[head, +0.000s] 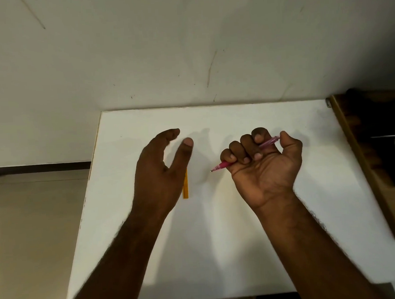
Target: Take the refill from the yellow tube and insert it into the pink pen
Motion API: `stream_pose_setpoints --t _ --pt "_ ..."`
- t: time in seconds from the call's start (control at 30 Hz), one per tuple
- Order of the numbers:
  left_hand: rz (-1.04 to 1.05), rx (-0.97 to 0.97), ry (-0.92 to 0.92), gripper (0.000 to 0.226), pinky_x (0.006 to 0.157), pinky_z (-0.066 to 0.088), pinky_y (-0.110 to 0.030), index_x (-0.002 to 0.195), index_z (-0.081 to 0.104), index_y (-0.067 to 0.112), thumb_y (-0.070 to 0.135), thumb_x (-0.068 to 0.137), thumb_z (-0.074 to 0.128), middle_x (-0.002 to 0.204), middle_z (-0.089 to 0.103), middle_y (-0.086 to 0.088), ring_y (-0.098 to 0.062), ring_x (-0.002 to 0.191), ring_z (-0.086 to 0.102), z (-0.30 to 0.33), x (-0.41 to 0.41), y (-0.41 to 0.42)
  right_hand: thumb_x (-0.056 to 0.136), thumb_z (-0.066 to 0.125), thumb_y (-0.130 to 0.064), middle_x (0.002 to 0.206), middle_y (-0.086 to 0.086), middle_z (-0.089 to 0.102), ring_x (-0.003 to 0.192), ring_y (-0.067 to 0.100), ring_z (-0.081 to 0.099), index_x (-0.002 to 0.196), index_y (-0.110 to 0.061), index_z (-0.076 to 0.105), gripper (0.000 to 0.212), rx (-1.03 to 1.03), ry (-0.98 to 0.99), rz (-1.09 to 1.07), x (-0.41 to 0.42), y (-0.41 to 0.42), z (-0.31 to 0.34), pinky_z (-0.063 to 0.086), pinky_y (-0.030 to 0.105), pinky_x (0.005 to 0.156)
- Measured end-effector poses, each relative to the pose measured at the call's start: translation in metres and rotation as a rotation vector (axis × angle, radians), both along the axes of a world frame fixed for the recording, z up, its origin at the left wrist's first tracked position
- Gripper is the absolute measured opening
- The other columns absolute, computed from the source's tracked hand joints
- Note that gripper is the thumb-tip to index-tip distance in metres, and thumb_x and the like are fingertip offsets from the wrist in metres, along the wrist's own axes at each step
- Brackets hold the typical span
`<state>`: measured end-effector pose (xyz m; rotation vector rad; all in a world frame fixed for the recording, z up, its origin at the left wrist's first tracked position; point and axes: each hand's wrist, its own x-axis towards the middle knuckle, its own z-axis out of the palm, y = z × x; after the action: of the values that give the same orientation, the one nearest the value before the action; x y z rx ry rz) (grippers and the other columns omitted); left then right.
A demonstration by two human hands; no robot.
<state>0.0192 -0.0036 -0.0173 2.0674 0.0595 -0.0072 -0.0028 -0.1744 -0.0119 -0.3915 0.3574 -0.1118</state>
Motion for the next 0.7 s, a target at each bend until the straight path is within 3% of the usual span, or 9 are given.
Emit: stream_pose_setpoints --t 0.1,0.2,0.53,0.7 --pt "-0.084 0.272 -0.127 0.061 0.111 0.029 -0.022 0.14 0.052 0.028 0.064 0.092 0.049 0.147 0.05 0.012 -0.008 0.139 0.038 -0.008 0.001 0.006 0.094 0.028 -0.049 0.056 -0.001 0.027 0.055 0.017 0.022 0.07 -0.012 0.046 0.048 0.011 -0.002 -0.009 -0.001 0.0 0.001 0.032 0.03 0.057" --pt "-0.105 0.401 -0.174 0.068 0.12 0.025 -0.035 0.145 0.047 0.023 0.064 0.091 0.046 0.156 0.042 0.004 -0.016 0.15 0.025 -0.013 0.001 0.009 0.094 0.028 -0.048 0.055 -0.001 0.027 0.054 0.017 0.023 0.07 -0.012 0.045 0.047 0.008 -0.004 -0.011 0.0 -0.001 0.001 0.033 0.03 0.056" --pt "-0.136 0.538 -0.214 0.072 0.122 0.021 -0.05 0.149 0.043 0.02 0.064 0.092 0.045 0.161 0.035 -0.002 -0.022 0.154 0.015 -0.016 0.002 0.01 0.096 0.027 -0.047 0.054 -0.002 0.029 0.056 0.017 0.019 0.07 -0.014 0.044 0.045 0.018 -0.024 0.025 0.001 -0.001 0.0 0.032 0.03 0.057" --pt "-0.172 0.656 -0.19 0.078 0.125 0.009 -0.05 0.154 0.034 0.023 0.07 0.092 0.037 0.166 0.022 -0.001 -0.022 0.156 0.001 -0.017 0.001 0.012 0.096 0.027 -0.046 0.053 -0.002 0.028 0.057 0.017 0.018 0.069 -0.014 0.043 0.045 0.013 -0.026 0.04 0.001 0.0 0.0 0.031 0.03 0.058"
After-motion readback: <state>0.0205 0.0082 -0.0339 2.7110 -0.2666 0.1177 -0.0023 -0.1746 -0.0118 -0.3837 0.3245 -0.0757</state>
